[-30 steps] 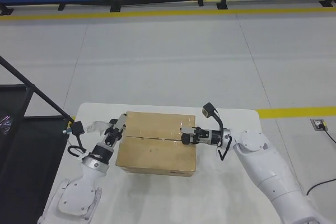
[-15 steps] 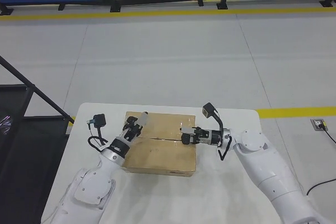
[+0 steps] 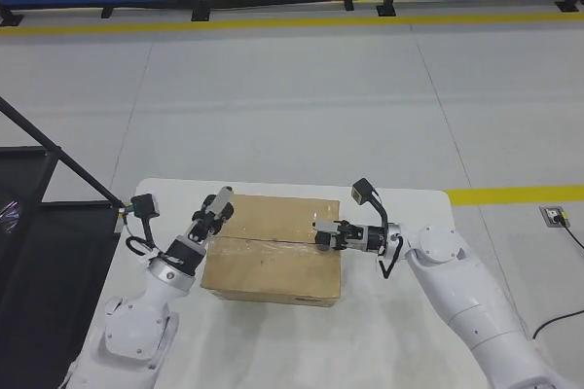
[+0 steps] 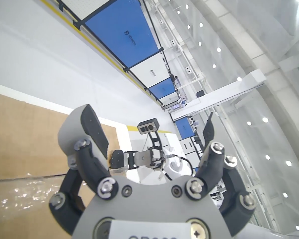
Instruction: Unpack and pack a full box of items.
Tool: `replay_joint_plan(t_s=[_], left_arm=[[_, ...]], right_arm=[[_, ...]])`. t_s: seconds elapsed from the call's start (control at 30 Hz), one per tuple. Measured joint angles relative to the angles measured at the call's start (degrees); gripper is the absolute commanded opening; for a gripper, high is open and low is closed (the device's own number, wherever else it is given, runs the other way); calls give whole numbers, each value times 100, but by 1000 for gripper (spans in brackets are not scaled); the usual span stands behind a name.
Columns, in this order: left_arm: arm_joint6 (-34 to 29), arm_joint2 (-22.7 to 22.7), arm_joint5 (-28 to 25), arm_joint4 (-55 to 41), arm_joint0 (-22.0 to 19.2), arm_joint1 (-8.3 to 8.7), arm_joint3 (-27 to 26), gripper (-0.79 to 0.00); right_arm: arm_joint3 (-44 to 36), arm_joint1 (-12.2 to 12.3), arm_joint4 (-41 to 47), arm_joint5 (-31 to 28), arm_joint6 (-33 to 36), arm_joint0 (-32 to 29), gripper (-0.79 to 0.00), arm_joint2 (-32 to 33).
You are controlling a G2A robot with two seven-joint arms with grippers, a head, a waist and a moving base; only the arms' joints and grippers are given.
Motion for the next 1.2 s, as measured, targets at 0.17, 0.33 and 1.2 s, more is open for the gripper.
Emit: replay_joint_plan(t_s=[0.17,0.33,1.2], left_arm=[[-338,-910,-222,-325,525,88,-176,0],[-754,-1319,-540,-294,940,143,-10,0],[-2363,-458,-674,-987,-271,174,1734,0]], right_arm=[[0,0,0,0,0,0,0,0],[-188,26,-119,-144,-245,-124,0,79],[-2109,376,290,30,-842,-1486,0,1131]])
